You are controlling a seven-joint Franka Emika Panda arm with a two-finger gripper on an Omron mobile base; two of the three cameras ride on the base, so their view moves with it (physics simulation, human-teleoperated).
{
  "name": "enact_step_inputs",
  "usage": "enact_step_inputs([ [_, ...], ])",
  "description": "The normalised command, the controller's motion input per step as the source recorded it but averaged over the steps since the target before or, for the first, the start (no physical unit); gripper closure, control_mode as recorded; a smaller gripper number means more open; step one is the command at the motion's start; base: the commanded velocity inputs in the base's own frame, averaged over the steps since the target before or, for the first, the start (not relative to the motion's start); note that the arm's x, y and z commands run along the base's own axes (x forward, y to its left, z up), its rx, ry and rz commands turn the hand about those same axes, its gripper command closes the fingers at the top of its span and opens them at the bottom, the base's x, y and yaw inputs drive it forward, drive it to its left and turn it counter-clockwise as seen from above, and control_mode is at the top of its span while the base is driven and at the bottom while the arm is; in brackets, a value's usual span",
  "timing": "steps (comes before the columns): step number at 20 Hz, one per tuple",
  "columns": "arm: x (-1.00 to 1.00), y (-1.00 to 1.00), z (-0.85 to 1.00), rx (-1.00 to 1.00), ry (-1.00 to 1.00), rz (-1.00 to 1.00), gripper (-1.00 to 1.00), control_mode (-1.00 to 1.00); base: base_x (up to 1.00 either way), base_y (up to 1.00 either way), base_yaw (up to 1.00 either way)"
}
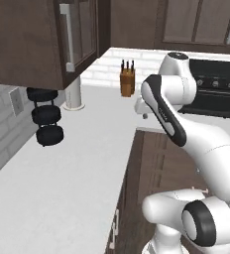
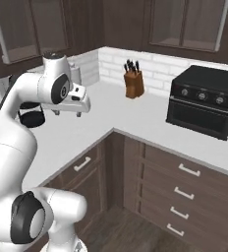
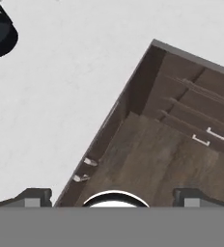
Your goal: Take a straw from the drawer in front and place it inside the glass cup on the dining counter.
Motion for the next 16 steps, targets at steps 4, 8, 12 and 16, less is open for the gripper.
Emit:
enact_step_inputs([
  [4, 0.00, 0.14, 0.00, 0.12, 0.03, -0.26, -1.00, -1.00, 0.00, 0.27, -0.27],
  [8, 0.00, -0.13, -0.04, 0.30, 0.12, -0.42, -1.00, -1.00, 0.00, 0.00, 0.00],
  [12, 0.02, -0.69, -0.25, 0.35, 0.12, -0.29, -1.00, -1.00, 0.00, 0.00, 0.00],
  [16, 0.04, -0.75, -0.52, 0.38, 0.10, -0.19, -1.00, -1.00, 0.00, 0.00, 0.00],
])
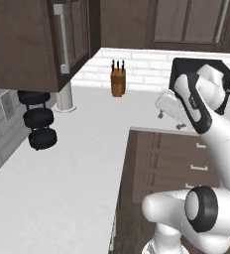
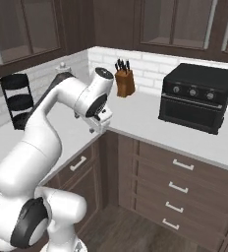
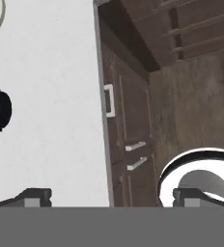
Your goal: Take a straw from the drawer in front and place it inside the glass cup on the dining counter.
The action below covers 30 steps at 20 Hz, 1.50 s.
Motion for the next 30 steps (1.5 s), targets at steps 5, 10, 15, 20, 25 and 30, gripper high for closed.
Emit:
enact_step_inputs([
  [5, 0.00, -0.52, -0.79, 0.37, 0.04, -0.12, -1.00, -1.00, 0.00, 0.00, 0.00],
  [10, 0.00, -0.03, -0.94, 0.34, 0.00, -0.10, -1.00, -1.00, 0.00, 0.00, 0.00],
  [15, 0.00, 0.09, -0.88, 0.28, -0.02, -0.08, -1.00, -1.00, 0.00, 0.00, 0.00],
  [20, 0.00, 0.22, -0.60, 0.24, -0.09, -0.03, -1.00, -1.00, 0.00, 0.00, 0.00],
  [25, 0.12, 0.23, -0.43, 0.12, -0.07, 0.00, -1.00, -1.00, 0.00, 0.00, 0.00],
  [30, 0.30, 0.37, -0.40, 0.07, -0.05, 0.01, -1.00, -1.00, 0.00, 0.00, 0.00],
])
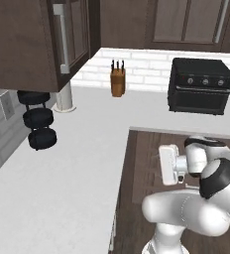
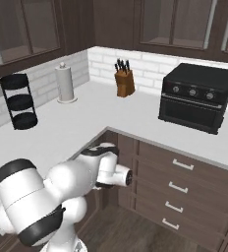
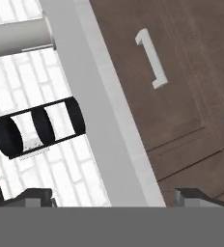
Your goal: Take a straw from the drawer in front and place it inside the glass cup on the dining counter.
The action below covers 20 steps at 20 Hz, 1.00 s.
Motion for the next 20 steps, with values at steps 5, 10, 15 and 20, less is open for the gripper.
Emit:
enact_step_inputs([
  [5, 0.38, 0.27, -0.41, 0.04, -0.07, 0.02, -1.00, -1.00, 0.00, 0.00, 0.00],
  [10, 0.39, 0.01, -0.40, 0.01, -0.04, 0.02, -1.00, -1.00, 0.00, 0.00, 0.00],
  [15, 0.31, 0.02, -0.30, 0.00, -0.03, 0.02, -1.00, -1.00, 0.00, 0.00, 0.00],
  [20, 0.28, 0.10, -0.25, 0.00, -0.02, 0.00, -1.00, -1.00, 0.00, 0.00, 0.00],
])
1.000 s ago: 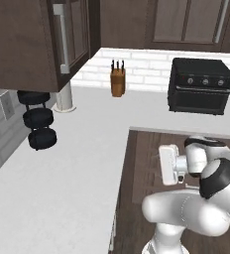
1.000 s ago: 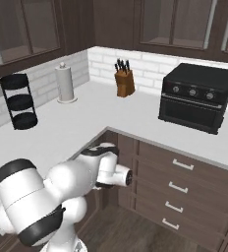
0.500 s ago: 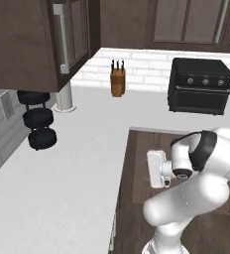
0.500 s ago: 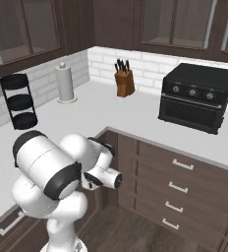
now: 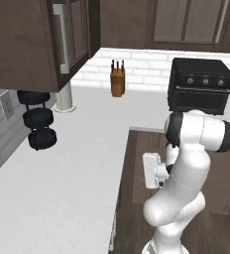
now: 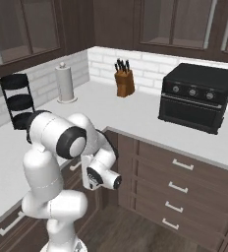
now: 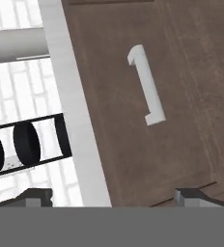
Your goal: Take a straw from the drawer in front and place it inside the glass cup on the dining counter.
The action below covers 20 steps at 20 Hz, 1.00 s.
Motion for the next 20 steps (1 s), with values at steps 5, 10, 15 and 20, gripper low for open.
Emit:
enact_step_inputs([
  [5, 0.41, 0.14, -0.30, 0.00, -0.01, 0.00, -1.00, -1.00, 0.00, 0.00, 0.00],
  [10, 0.40, 0.19, -0.31, 0.00, 0.00, 0.00, -1.00, -1.00, 0.00, 0.00, 0.00],
  [15, 0.32, 0.21, -0.28, 0.00, 0.00, 0.01, -1.00, -1.00, 0.00, 0.00, 0.00],
  [20, 0.37, 0.24, -0.27, 0.00, 0.00, 0.01, -1.00, -1.00, 0.00, 0.00, 0.00],
])
